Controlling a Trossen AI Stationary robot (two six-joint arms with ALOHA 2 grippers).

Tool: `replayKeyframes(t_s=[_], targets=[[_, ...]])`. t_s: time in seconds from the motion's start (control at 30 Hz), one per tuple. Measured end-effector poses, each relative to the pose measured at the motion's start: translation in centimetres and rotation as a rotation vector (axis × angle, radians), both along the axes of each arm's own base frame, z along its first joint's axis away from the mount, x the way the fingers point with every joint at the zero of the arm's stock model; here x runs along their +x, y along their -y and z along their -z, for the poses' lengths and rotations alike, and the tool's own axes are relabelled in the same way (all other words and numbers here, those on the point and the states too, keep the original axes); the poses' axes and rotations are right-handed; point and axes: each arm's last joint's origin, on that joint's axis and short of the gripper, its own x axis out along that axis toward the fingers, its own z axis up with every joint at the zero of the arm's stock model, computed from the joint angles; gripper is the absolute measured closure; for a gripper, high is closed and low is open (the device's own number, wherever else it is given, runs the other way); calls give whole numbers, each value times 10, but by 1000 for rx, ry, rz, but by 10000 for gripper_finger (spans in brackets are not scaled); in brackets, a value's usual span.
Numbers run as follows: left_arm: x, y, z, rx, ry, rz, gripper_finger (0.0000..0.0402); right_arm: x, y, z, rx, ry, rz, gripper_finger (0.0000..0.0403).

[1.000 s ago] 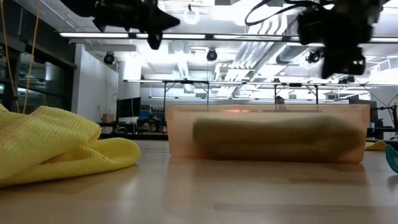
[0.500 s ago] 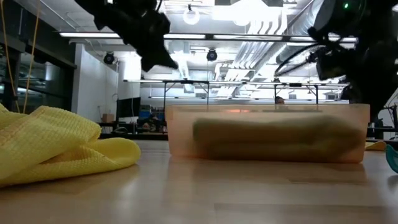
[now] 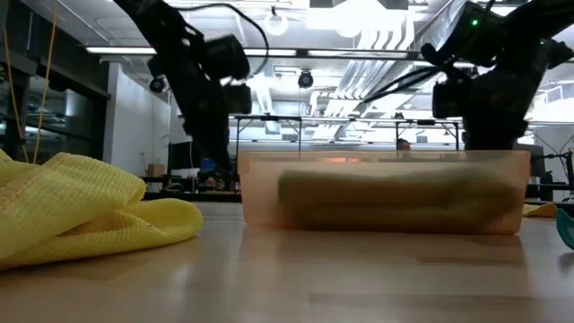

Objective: Fold microfiber towels
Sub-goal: Move the orange bin to the center of the table

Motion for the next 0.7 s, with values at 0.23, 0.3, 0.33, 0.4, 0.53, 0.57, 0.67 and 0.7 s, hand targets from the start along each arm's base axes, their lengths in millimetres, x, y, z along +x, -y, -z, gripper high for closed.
replayKeyframes(t_s=[0.23, 0.3, 0.33, 0.4, 0.53, 0.57, 0.67, 0.7], targets=[[9, 1, 25, -9, -53, 44, 401, 20, 11, 8, 8, 72, 105, 403], [10, 0, 25, -4, -43, 45, 401, 27, 13, 11, 20, 105, 129, 403], [11, 0, 25, 4, -32, 49, 402, 31, 13, 12, 27, 121, 138, 403], [10, -1, 24, 17, -26, 63, 401, 37, 14, 15, 44, 148, 155, 403], [7, -8, 21, 35, -17, 68, 401, 46, 14, 21, 78, 175, 167, 403], [6, -10, 21, 34, -20, 61, 401, 47, 14, 21, 85, 178, 173, 403], [2, -18, 21, 34, -15, 40, 402, 48, 14, 21, 99, 190, 186, 403], [1, -20, 21, 31, -10, 35, 401, 49, 14, 21, 98, 196, 186, 403]])
